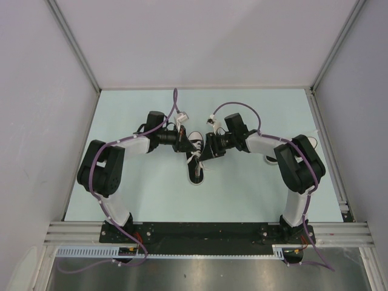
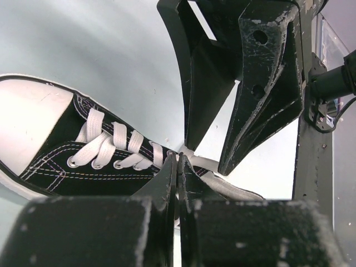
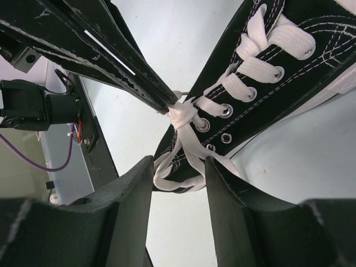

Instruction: Tie the shoes

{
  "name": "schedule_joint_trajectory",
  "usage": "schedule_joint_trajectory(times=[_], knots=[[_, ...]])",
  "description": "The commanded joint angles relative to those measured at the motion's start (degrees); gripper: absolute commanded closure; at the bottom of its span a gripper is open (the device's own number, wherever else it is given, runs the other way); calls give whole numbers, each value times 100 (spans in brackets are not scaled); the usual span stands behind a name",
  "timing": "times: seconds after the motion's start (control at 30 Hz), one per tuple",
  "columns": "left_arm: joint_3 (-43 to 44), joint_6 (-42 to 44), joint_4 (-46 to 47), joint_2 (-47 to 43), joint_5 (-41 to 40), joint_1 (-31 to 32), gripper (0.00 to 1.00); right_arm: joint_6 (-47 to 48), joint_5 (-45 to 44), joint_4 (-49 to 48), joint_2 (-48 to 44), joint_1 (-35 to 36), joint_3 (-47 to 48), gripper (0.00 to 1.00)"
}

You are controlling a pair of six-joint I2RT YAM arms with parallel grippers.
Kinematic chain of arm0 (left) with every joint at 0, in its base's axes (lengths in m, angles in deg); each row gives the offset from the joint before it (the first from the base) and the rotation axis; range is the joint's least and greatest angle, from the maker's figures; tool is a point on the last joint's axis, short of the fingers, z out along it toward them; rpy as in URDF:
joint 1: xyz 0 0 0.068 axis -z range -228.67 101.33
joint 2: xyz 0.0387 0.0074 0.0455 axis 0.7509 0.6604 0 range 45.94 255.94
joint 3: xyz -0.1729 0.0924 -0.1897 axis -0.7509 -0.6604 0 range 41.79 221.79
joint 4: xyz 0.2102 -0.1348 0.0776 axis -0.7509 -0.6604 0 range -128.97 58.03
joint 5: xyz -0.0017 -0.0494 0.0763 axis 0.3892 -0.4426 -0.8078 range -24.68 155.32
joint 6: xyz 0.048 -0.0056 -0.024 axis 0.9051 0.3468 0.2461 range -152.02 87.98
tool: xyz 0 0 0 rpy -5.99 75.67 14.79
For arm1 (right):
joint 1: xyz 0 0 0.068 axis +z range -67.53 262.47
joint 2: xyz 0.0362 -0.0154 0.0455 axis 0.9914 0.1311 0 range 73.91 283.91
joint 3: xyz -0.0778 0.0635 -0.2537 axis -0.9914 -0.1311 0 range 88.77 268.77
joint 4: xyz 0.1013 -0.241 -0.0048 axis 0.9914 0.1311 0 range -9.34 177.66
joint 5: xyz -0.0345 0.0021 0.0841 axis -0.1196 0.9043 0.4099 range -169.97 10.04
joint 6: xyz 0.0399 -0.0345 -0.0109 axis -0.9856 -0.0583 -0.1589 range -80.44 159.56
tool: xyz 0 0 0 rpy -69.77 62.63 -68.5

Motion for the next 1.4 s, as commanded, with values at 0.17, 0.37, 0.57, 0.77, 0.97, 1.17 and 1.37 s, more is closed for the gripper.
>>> schedule_joint_trajectory(times=[0.17, 0.37, 0.57, 0.77, 0.97, 1.17, 1.37], knots=[[220, 214, 35, 35, 207, 2, 100, -99, 66, -191, 53, 111, 281, 54], [290, 223, 0, 61, 207, 2, 100, -109, 5, -191, 115, 129, 369, 55], [334, 267, -79, 79, 207, -6, 100, -38, -74, -103, 150, 146, 413, 58], [325, 320, -141, 61, 181, -24, 100, 85, -232, 125, 19, 146, 422, 91], [308, 329, -176, 35, 146, -86, 100, 234, -241, 494, -175, 120, 413, 100], [325, 372, -237, -62, 58, -235, 100, 463, -346, 784, -333, 32, 413, 100], [378, 496, -387, -71, -4, -332, 100, 577, -382, 890, -386, 6, 422, 100]])
